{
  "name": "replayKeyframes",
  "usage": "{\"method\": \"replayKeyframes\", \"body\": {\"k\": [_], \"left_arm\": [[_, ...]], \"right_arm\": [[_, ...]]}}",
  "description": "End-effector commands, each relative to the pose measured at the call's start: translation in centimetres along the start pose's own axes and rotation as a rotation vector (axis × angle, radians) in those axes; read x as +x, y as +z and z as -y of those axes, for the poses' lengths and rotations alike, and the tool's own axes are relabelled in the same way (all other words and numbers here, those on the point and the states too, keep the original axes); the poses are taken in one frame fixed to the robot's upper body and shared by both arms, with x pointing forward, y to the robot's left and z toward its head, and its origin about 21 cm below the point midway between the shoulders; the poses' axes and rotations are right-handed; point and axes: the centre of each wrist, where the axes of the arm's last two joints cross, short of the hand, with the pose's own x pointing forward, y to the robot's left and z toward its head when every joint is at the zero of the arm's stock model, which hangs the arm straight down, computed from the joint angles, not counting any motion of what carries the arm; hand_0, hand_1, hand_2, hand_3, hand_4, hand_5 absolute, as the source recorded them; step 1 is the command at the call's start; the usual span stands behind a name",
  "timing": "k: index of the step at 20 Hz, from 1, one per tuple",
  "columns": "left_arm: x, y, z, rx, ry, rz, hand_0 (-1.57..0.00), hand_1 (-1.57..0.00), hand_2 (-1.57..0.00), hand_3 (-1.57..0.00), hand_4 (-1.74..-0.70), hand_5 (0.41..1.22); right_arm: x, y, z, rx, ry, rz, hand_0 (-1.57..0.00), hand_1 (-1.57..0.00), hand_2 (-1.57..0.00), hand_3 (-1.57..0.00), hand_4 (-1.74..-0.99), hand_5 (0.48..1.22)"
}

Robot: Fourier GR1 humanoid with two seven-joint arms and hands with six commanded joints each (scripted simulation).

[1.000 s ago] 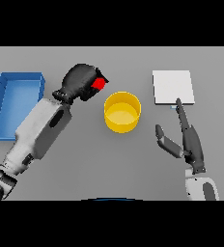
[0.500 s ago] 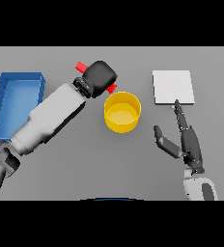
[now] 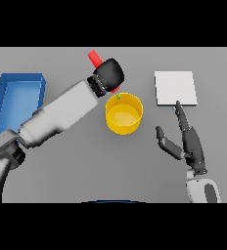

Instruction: Pick up the red beaker and tilt it to pour out 1 green nut into yellow bowl. Pick up the yellow bowl and place it on the metallic measuring scale.

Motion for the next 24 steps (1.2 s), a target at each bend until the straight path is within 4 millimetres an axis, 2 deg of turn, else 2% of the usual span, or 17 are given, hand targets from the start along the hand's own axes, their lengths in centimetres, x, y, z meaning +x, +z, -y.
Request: {"method": "replayKeyframes", "body": {"k": [1,5,7,8,11,13,16,18,20,23,24], "left_arm": [[0.6,-0.2,0.3,-0.003,-0.021,-0.004,-1.57,-1.57,-1.57,-1.57,-1.73,1.221],[1.3,-0.5,0.2,0.033,-0.157,-0.01,-1.57,-1.57,-1.57,-1.57,-1.74,1.221],[2.4,-0.8,-0.2,0.029,-0.222,0.01,-1.57,-1.57,-1.57,-1.57,-1.74,1.221],[2.1,-0.7,-0.2,0.008,-0.255,0.005,-1.57,-1.57,-1.57,-1.57,-1.74,1.221],[2.4,-1.1,-1.3,-0.003,-0.374,0.023,-1.57,-1.57,-1.57,-1.57,-1.73,1.221],[2.8,-1.4,-2.8,-0.031,-0.464,0.042,-1.57,-1.57,-1.57,-1.57,-1.73,1.221],[3.7,-1.7,-3.3,-0.048,-0.521,0.041,-1.57,-1.57,-1.57,-1.57,-1.73,1.221],[3.0,-1.7,-4.1,-0.066,-0.541,0.041,-1.57,-1.57,-1.57,-1.57,-1.73,1.221],[1.3,-1.3,-5.2,-0.012,-0.505,0.035,-1.57,-1.57,-1.57,-1.57,-1.73,1.221],[-2.5,-0.6,-7.6,-0.004,-0.468,-0.041,-1.57,-1.57,-1.57,-1.57,-1.73,1.221],[-4.1,-0.2,-7.8,0.0,-0.427,-0.062,-1.57,-1.57,-1.57,-1.57,-1.73,1.221]], "right_arm": [[0.2,-0.2,-0.3,0.004,-0.016,0.006,0.0,0.0,0.0,0.0,-1.056,0.693],[-0.1,0.0,-0.3,-0.006,-0.012,0.015,0.0,0.0,0.0,0.0,-1.055,0.691],[0.2,-0.3,-0.6,-0.021,0.012,0.016,0.0,0.0,0.0,0.0,-1.076,0.678],[-0.1,-0.2,-0.8,-0.019,0.019,0.016,0.0,0.0,0.0,0.0,-1.082,0.677],[-0.4,0.0,-0.6,-0.022,0.018,0.03,0.0,0.0,0.0,0.0,-1.073,0.675],[-0.4,0.1,-0.5,-0.022,0.023,0.039,0.0,0.0,0.0,0.0,-1.061,0.671],[0.1,-0.3,-0.2,-0.019,0.027,0.049,0.0,0.0,0.0,0.0,-1.047,0.681],[0.3,-0.3,-0.7,-0.016,0.03,0.043,0.0,0.0,0.0,0.0,-1.035,0.685],[0.3,-0.2,-0.8,-0.018,0.023,0.044,0.0,0.0,0.0,0.0,-1.035,0.684],[0.3,-0.3,-0.5,-0.023,0.044,0.04,0.0,0.0,0.0,0.0,-1.03,0.682],[0.3,-0.4,-0.5,-0.024,0.049,0.041,0.0,0.0,0.0,0.0,-1.023,0.682]]}}
